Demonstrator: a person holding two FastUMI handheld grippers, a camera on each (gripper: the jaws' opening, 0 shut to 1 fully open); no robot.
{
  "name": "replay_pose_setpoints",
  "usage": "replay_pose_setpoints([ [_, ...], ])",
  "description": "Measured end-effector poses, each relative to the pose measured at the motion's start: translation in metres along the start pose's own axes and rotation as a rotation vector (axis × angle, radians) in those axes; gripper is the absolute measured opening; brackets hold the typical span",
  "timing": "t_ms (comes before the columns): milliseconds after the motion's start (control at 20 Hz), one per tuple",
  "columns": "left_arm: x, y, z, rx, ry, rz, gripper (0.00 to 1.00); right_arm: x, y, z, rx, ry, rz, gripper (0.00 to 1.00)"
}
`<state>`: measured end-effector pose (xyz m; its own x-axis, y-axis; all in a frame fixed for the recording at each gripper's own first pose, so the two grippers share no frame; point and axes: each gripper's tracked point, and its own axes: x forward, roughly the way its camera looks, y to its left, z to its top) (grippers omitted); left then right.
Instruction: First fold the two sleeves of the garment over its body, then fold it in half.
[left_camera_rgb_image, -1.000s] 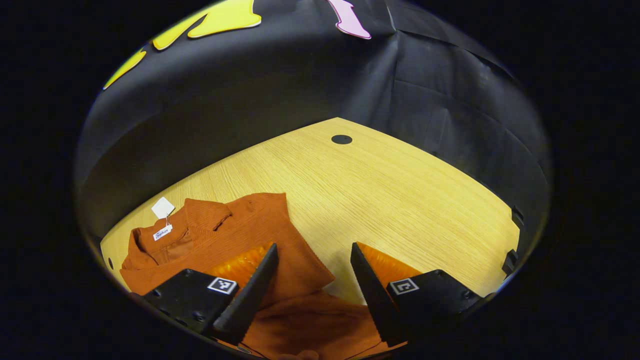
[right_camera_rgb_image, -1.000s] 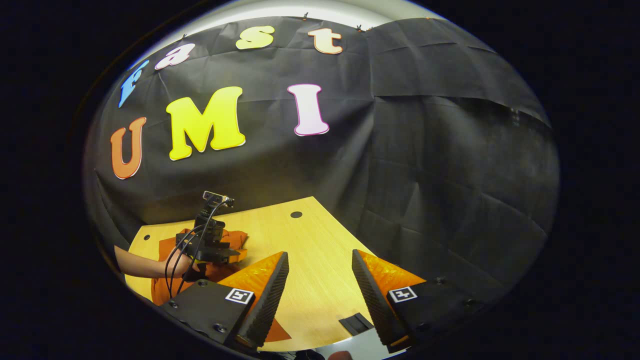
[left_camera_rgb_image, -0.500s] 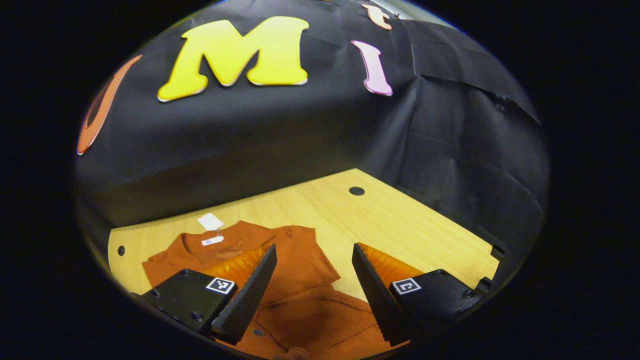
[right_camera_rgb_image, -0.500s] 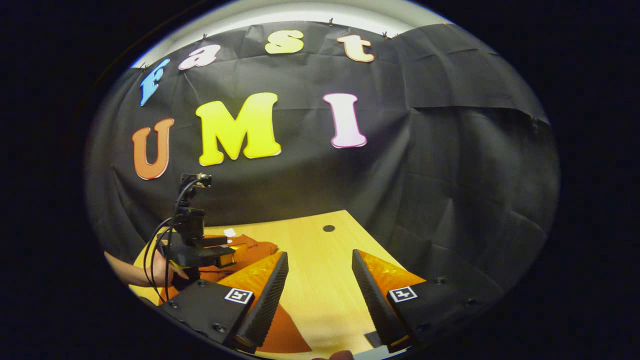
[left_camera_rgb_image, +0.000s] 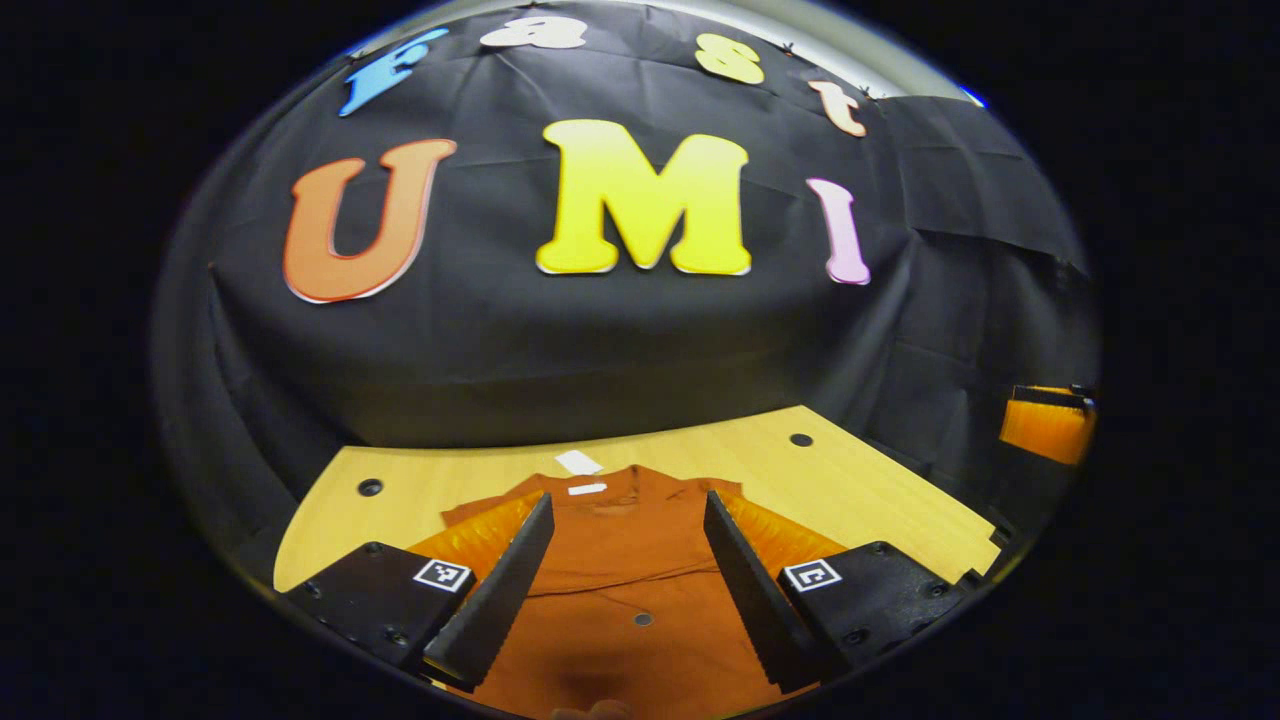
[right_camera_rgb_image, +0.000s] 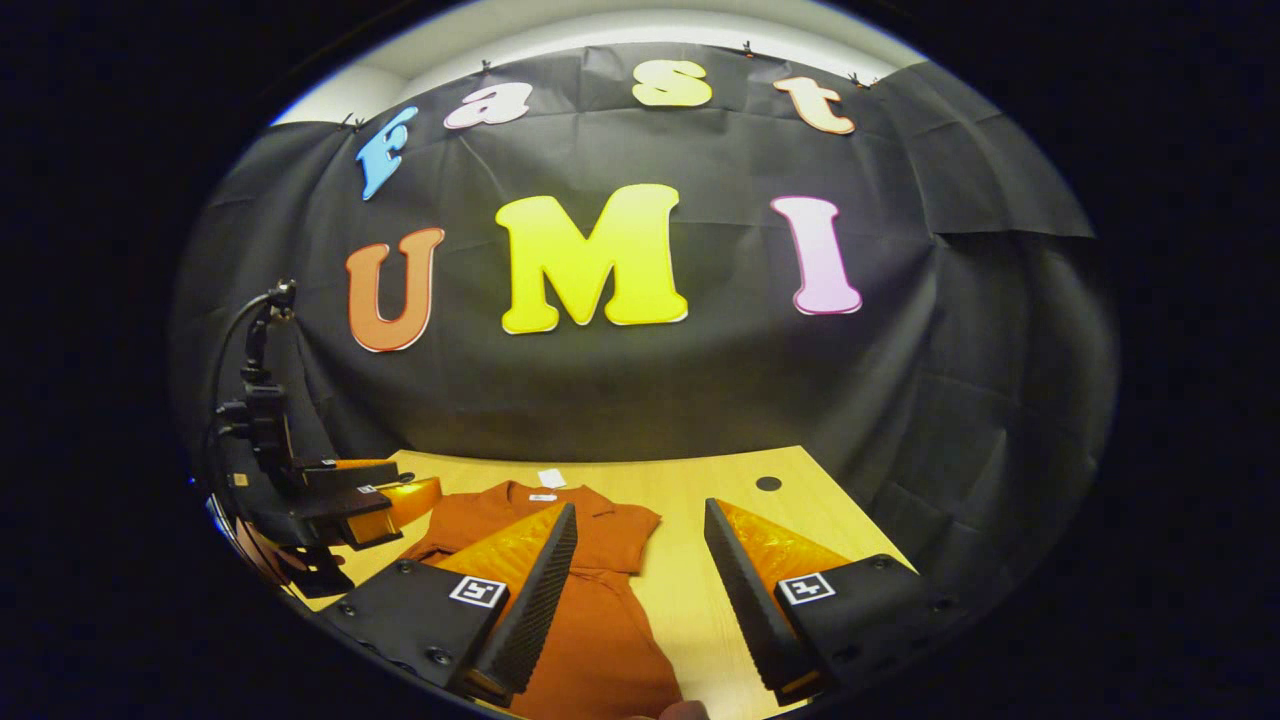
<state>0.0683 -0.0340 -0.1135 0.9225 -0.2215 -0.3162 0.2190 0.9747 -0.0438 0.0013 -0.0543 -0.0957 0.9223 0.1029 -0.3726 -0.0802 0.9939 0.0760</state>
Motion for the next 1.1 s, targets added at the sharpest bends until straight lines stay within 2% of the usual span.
replay_pose_setpoints([
  [150, -0.025, 0.026, 0.006, -0.054, -0.023, 0.054, 0.98, 0.007, 0.024, -0.004, -0.016, 0.011, 0.051, 0.83],
  [350, -0.049, 0.051, -0.010, -0.072, 0.000, 0.088, 0.98, 0.011, 0.042, -0.010, -0.044, 0.035, 0.092, 0.83],
  [500, -0.065, 0.067, -0.007, -0.080, -0.026, 0.125, 0.98, 0.012, 0.055, -0.002, -0.074, 0.016, 0.118, 0.83],
  [700, -0.071, 0.074, -0.007, -0.097, -0.034, 0.120, 0.98, 0.015, 0.063, -0.009, -0.077, 0.041, 0.134, 0.83],
  [900, -0.079, 0.084, -0.048, -0.110, 0.093, 0.048, 0.98, 0.008, 0.038, -0.037, -0.092, 0.137, 0.130, 0.83],
  [1100, -0.102, 0.111, -0.119, -0.121, 0.277, 0.040, 0.98, -0.009, 0.008, -0.096, -0.087, 0.280, 0.130, 0.82],
])
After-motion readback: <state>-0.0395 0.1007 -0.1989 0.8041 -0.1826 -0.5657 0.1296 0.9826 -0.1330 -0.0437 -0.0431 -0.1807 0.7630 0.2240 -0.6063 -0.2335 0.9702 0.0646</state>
